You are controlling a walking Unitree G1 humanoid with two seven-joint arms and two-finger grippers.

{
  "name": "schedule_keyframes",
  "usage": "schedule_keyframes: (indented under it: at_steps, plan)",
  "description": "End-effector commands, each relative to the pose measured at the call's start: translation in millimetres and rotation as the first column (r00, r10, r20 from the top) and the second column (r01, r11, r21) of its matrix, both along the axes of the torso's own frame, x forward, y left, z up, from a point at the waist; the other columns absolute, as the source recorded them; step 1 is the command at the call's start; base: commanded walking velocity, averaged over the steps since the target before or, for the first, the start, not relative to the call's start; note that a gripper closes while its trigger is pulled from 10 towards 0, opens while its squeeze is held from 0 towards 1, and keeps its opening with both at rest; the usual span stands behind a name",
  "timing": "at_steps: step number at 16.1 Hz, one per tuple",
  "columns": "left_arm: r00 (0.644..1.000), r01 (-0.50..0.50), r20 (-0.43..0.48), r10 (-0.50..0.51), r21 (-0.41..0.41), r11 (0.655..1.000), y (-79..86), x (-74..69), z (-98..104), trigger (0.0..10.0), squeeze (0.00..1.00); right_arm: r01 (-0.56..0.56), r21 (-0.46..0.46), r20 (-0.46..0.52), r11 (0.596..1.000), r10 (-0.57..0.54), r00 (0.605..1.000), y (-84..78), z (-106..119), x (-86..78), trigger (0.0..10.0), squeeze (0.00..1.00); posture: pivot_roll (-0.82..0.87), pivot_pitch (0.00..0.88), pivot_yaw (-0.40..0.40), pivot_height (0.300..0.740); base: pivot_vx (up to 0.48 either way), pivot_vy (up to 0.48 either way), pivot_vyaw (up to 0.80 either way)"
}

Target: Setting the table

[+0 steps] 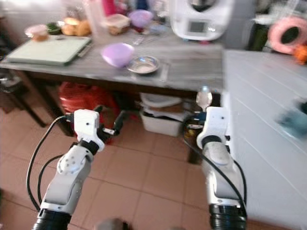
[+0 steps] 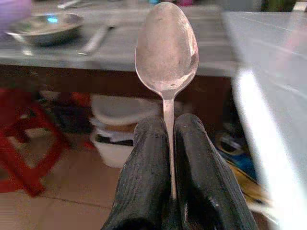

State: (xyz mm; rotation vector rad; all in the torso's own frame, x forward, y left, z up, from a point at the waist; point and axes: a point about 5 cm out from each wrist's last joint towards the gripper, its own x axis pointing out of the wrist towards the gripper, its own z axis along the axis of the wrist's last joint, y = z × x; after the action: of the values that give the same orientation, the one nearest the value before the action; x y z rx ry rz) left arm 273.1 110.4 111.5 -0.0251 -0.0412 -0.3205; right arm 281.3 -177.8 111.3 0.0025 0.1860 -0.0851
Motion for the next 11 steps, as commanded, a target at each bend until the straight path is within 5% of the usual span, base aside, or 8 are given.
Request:
schedule_keyframes:
  at_steps: [1, 6, 11]
  plan:
    - [1.0, -0.015, 0.0, 0.015, 0.009, 1.0, 3.2, 2.8, 0.9, 10.0, 0.0, -0.02, -0.008, 0.029, 1.0, 0.02, 0.999, 3.3, 6.8, 1.6, 10.0, 0.0, -0.06, 0.0, 0.057, 0.74, 0.409, 0.255, 0.0]
    - [0.999, 0.003, 0.033, -0.004, 0.019, 1.0, 1.3, 1.9, 3.1, 10.0, 0.0, -0.023, -0.017, 0.027, 1.0, 0.023, 0.999, 2.2, 5.8, 0.1, 10.0, 0.0, -0.06, 0.0, 0.059, 0.74, 0.35, 0.329, 0.0]
    - [1.0, 0.004, 0.02, -0.005, 0.024, 1.0, 1.2, 2.5, 2.0, 10.0, 0.0, -0.022, -0.017, 0.031, 1.0, 0.023, 0.999, 3.4, 5.9, 1.4, 10.0, 0.0, -0.06, 0.0, 0.062, 0.74, 0.451, 0.0, 0.0]
